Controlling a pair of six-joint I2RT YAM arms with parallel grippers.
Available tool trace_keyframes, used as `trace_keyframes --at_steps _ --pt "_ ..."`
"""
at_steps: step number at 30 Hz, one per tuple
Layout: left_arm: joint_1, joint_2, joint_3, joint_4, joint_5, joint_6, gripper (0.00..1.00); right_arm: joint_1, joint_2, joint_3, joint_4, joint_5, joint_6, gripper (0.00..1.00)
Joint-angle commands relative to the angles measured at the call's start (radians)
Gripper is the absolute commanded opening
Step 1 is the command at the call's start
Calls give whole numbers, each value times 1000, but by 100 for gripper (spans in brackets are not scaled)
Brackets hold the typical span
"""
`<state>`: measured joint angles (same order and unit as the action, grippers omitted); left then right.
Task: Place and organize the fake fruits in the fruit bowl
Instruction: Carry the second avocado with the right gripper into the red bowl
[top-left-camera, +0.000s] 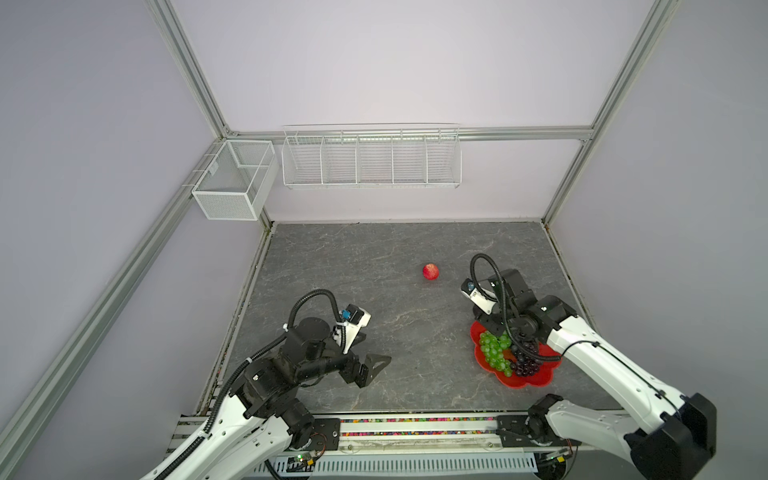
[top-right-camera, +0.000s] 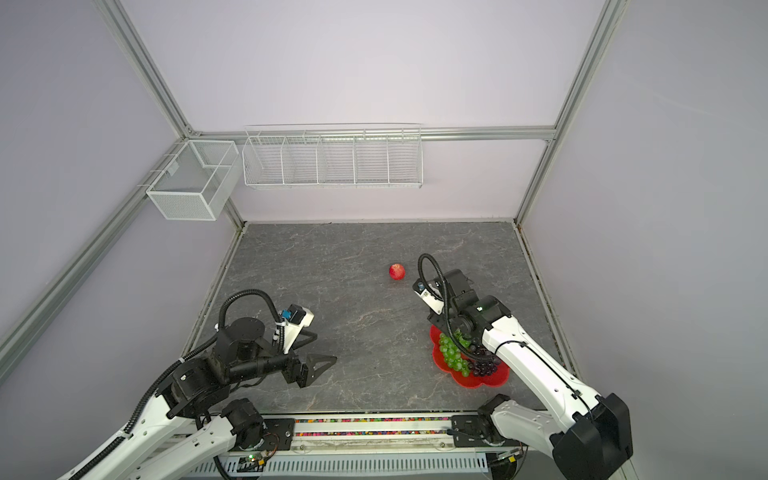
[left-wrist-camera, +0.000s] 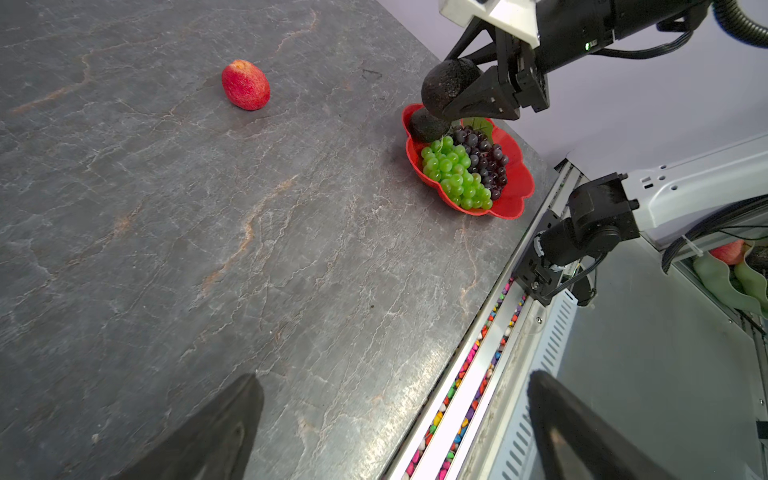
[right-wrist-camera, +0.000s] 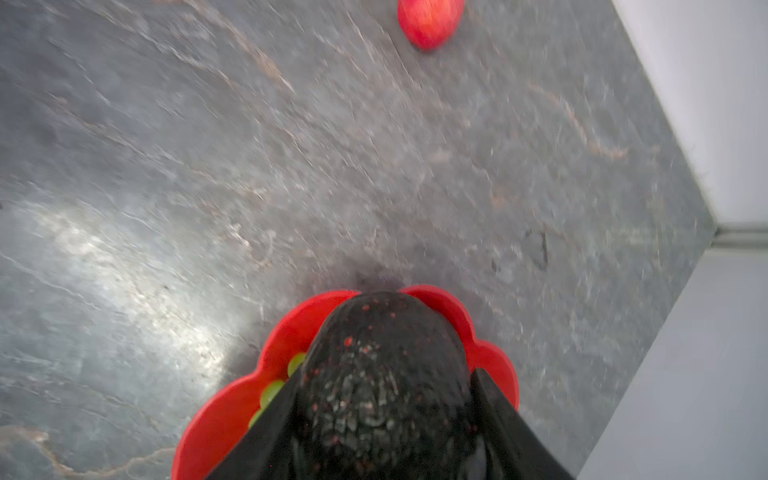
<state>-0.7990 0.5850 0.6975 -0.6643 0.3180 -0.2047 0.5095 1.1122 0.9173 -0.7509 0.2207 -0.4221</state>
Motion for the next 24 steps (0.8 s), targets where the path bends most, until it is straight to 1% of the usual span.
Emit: trace_keyframes --at_steps 1,6,8,10,13,14,18,24 --pt "-2 4 16 -4 23 7 99 -62 -42 -68 -54 20 42 46" --pt "-2 -8 17 -3 12 4 99 -166 -7 -111 -92 -14 -39 47" --pt "-2 -10 14 -4 10 4 99 -175 2 -96 -101 -27 -38 47" --pt "-1 -4 14 -3 9 4 99 -189 19 -85 -118 -85 -47 49" --pt "-2 6 17 -5 12 7 99 -194 68 -104 -117 -122 -59 51" --pt "-2 7 17 -6 13 7 99 -192 86 -104 -116 -119 -57 52" --pt "-2 4 17 -6 11 7 99 -188 123 -87 -104 -88 -29 67" --pt "-1 9 16 -6 7 7 99 -185 37 -78 -112 -83 -35 78"
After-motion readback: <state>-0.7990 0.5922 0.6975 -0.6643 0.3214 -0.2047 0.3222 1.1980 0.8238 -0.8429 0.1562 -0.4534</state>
